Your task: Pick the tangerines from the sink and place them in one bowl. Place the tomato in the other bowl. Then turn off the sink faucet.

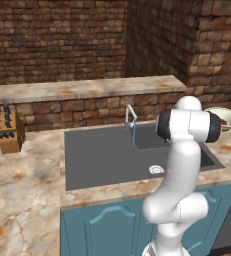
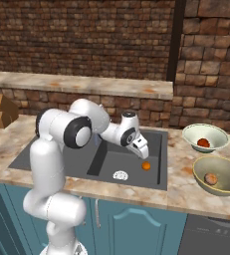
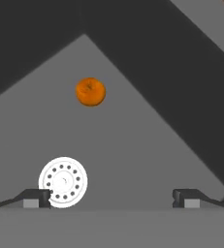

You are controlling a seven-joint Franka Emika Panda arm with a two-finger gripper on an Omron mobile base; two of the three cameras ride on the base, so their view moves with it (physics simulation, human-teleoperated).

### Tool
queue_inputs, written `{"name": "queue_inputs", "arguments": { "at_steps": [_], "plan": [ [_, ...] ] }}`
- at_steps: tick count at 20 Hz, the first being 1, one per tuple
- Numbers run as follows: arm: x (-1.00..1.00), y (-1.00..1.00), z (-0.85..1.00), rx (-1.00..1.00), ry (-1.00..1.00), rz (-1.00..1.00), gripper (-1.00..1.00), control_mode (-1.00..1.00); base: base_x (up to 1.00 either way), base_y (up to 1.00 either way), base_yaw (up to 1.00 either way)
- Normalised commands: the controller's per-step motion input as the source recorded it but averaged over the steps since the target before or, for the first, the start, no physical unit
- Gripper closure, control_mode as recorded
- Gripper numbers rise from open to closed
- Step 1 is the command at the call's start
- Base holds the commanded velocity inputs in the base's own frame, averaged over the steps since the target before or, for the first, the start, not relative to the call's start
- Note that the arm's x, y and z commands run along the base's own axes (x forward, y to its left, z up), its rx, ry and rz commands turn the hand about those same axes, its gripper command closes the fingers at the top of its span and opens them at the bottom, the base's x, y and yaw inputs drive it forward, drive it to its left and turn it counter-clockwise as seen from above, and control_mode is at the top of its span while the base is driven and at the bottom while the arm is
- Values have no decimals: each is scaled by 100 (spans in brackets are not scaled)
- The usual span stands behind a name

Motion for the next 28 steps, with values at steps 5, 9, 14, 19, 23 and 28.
{"name": "queue_inputs", "arguments": {
  "at_steps": [5,9,14,19,23,28],
  "plan": [
    [33,-5,-32,0,4,0,-100,-100,0,0,0],
    [33,-19,-24,1,3,0,-100,-100,0,0,0],
    [25,-15,-33,0,5,0,-100,-100,0,0,0],
    [24,-12,-31,0,4,0,-100,-100,0,0,0],
    [23,-10,-28,0,3,0,-100,-100,0,0,0],
    [22,-6,-28,0,2,0,-100,-100,0,0,0]
  ]
}}
